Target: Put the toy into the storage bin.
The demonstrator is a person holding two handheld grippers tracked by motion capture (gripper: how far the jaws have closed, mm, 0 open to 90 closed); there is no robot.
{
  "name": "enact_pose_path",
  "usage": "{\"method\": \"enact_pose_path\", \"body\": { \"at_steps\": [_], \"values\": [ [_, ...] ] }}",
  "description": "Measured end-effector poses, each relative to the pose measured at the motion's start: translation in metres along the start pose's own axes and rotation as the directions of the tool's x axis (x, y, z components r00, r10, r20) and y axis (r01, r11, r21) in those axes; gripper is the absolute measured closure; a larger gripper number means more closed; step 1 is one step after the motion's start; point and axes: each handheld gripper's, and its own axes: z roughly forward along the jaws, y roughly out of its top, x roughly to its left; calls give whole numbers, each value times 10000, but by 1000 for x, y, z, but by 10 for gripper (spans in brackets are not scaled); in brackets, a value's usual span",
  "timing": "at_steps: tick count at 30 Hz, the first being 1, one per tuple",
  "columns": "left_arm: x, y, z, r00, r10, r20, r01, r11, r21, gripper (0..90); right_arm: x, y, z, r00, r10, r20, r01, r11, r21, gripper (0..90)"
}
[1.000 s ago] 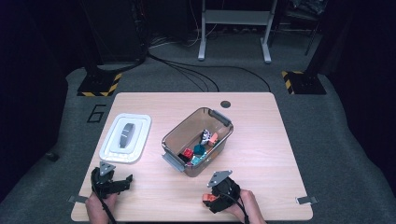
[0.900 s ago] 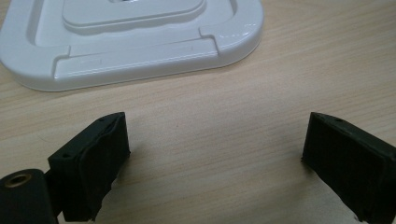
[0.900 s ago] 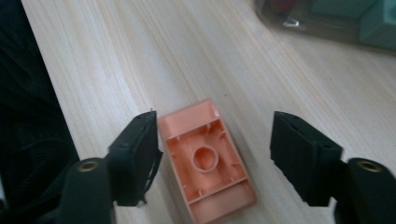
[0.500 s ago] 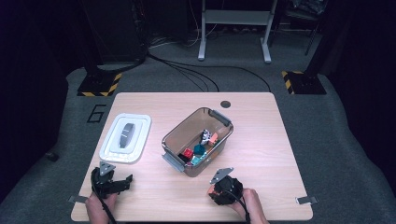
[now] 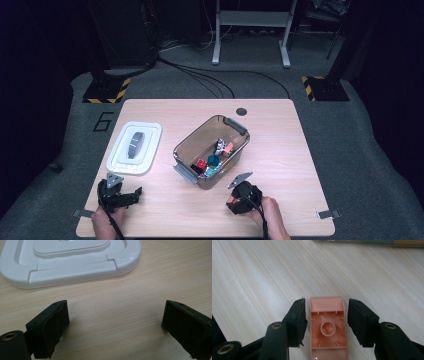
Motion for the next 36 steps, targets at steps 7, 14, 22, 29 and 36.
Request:
{"method": "enact_pose_path", "body": {
  "at_steps": [7,14,22,29,36],
  "values": [
    [0,0,1,10000,-9,-17,9,10000,-87,70,1,5,2,9998,149,127,-152,9997,166,583],
    [0,0,1,10000,-12,-17,12,10000,-90,71,-11,6,-12,9985,516,178,-509,9980,-377,584],
    [0,0,1,10000,-16,-14,16,10000,-89,70,-35,5,-30,9928,1179,188,-1149,9863,-1186,584],
    [0,0,1,10000,-15,-15,15,10000,-84,70,-52,8,-46,9859,1634,357,-1548,9722,-1755,584],
    [0,0,1,10000,-36,-13,36,10000,-93,70,-62,18,-62,9812,1844,572,-1672,9597,-2260,585]
  ]
}}
